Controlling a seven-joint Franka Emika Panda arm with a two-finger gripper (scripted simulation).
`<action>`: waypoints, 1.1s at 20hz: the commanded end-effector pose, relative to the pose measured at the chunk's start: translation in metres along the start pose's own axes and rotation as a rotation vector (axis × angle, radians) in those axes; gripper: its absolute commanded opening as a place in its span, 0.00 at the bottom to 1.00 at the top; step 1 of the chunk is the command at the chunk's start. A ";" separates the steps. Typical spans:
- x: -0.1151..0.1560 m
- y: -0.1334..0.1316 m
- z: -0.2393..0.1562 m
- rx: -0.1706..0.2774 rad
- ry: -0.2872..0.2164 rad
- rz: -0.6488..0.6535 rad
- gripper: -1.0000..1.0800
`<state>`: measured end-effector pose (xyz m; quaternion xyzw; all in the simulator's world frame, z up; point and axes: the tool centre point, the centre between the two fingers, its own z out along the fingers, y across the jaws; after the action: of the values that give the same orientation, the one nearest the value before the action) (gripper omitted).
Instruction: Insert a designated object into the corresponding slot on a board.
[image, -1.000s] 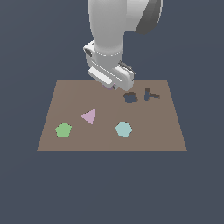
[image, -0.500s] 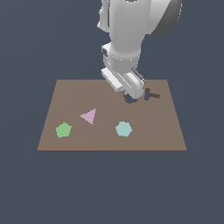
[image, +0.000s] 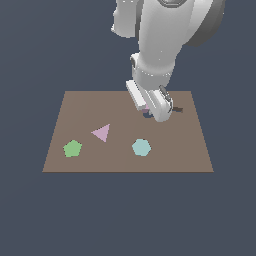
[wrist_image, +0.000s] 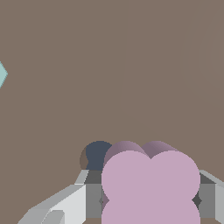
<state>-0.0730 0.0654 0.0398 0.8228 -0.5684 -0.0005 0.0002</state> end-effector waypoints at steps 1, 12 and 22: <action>-0.002 -0.007 0.000 0.000 0.000 0.041 0.00; -0.005 -0.020 -0.001 0.000 0.000 0.117 0.00; -0.004 -0.020 0.009 0.000 0.000 0.115 0.00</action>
<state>-0.0563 0.0765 0.0333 0.7889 -0.6146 -0.0008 0.0004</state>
